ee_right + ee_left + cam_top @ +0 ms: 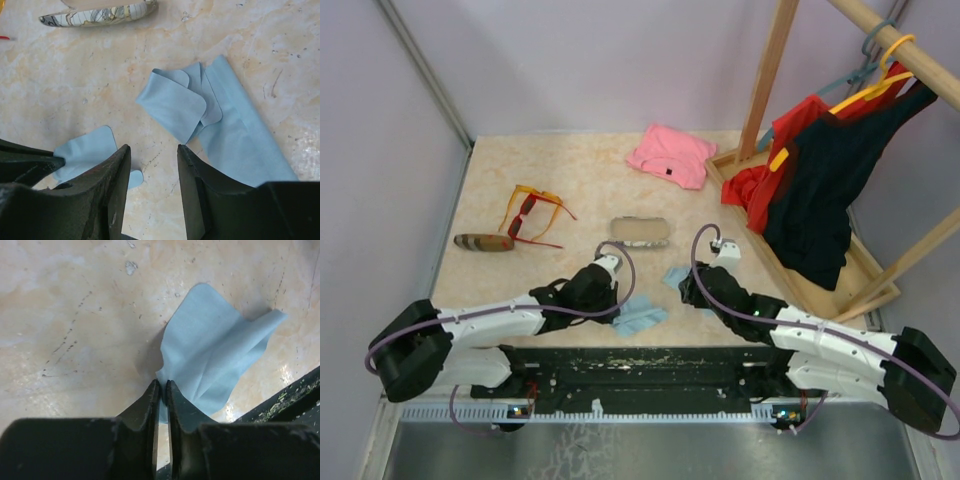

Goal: Organize the sunglasses
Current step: Place the glasses cleaning cloth at the center of the board, then fold the glasses cleaning cloth at the center of the board.

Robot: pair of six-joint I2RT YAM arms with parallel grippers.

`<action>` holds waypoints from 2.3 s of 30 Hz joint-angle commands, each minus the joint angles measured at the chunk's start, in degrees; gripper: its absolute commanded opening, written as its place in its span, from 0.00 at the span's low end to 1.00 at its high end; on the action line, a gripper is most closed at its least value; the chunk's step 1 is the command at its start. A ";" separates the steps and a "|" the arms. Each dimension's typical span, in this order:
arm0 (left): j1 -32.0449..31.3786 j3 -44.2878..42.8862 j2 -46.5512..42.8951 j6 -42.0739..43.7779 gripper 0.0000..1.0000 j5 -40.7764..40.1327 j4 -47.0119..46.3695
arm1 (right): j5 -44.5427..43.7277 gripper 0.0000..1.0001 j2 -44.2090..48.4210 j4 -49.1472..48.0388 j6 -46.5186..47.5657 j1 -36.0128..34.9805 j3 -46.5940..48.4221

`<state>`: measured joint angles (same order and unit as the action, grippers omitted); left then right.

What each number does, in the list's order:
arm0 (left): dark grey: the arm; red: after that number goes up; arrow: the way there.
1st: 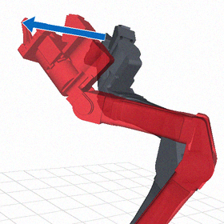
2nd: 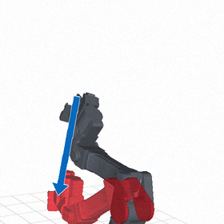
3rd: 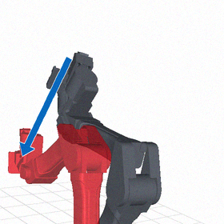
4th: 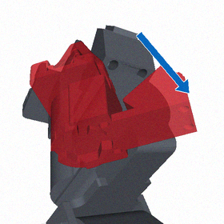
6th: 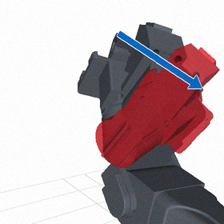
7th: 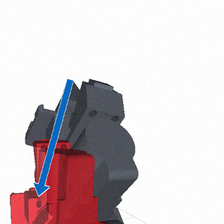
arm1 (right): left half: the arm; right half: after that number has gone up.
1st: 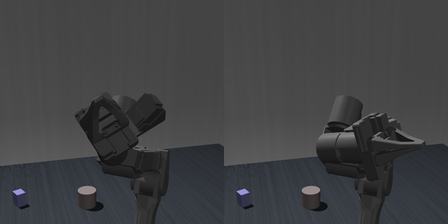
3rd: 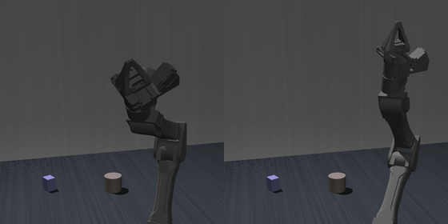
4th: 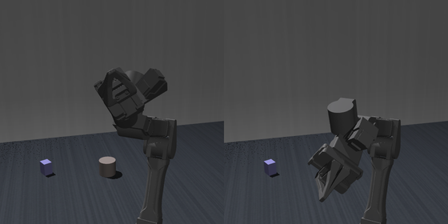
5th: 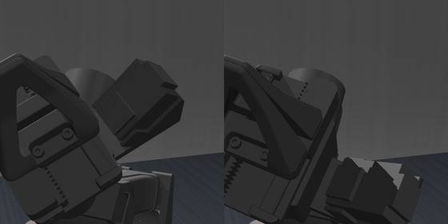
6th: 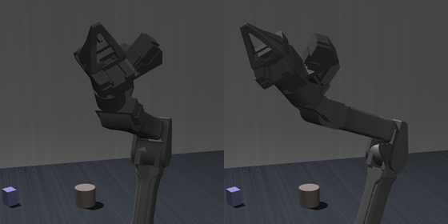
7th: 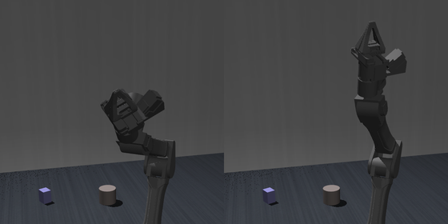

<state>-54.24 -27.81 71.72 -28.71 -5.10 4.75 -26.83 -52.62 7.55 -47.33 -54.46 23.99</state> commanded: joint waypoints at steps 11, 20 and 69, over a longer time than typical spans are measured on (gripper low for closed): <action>0.27 0.65 -5.92 -4.58 0.35 -9.49 3.26 | 15.58 0.59 -15.31 -6.14 19.15 1.13 10.75; 1.85 2.53 -10.58 -9.89 0.52 -14.11 6.59 | 23.22 0.58 -25.12 -4.94 26.61 3.01 17.92; 4.14 9.09 -30.88 -18.47 0.43 -21.53 14.35 | 21.21 0.40 -56.04 22.96 37.24 -6.98 41.50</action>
<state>-50.22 -19.25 42.17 -47.16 -26.00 18.46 -6.35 -105.14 24.58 -8.99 -60.01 65.76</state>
